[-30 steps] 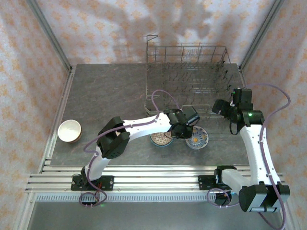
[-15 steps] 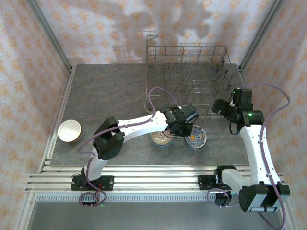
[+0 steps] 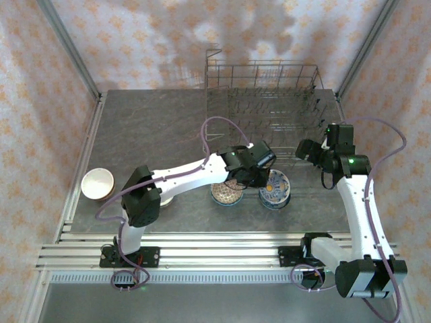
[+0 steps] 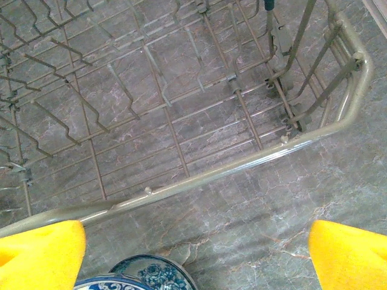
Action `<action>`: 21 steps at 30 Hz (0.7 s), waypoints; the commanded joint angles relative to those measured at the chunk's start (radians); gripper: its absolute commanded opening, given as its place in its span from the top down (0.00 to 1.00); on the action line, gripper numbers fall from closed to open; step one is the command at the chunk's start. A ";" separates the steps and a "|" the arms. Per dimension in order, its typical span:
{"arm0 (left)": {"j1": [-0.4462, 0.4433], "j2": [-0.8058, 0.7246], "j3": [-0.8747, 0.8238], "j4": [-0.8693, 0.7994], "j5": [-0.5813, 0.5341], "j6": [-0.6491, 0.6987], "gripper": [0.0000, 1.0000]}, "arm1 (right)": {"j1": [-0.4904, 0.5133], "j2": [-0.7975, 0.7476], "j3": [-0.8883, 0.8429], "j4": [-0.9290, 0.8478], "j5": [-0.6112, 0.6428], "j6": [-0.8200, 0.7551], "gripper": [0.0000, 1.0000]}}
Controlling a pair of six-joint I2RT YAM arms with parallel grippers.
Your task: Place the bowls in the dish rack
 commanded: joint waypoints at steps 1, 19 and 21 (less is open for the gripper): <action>0.007 -0.053 -0.002 -0.006 -0.027 0.031 1.00 | 0.006 -0.022 0.009 0.012 -0.020 -0.015 0.05; 0.057 -0.142 0.169 -0.142 -0.018 0.177 1.00 | 0.005 -0.048 0.017 0.042 -0.275 -0.017 0.08; 0.070 -0.151 0.178 -0.140 -0.002 0.183 1.00 | 0.005 -0.051 0.012 0.050 -0.329 -0.012 0.10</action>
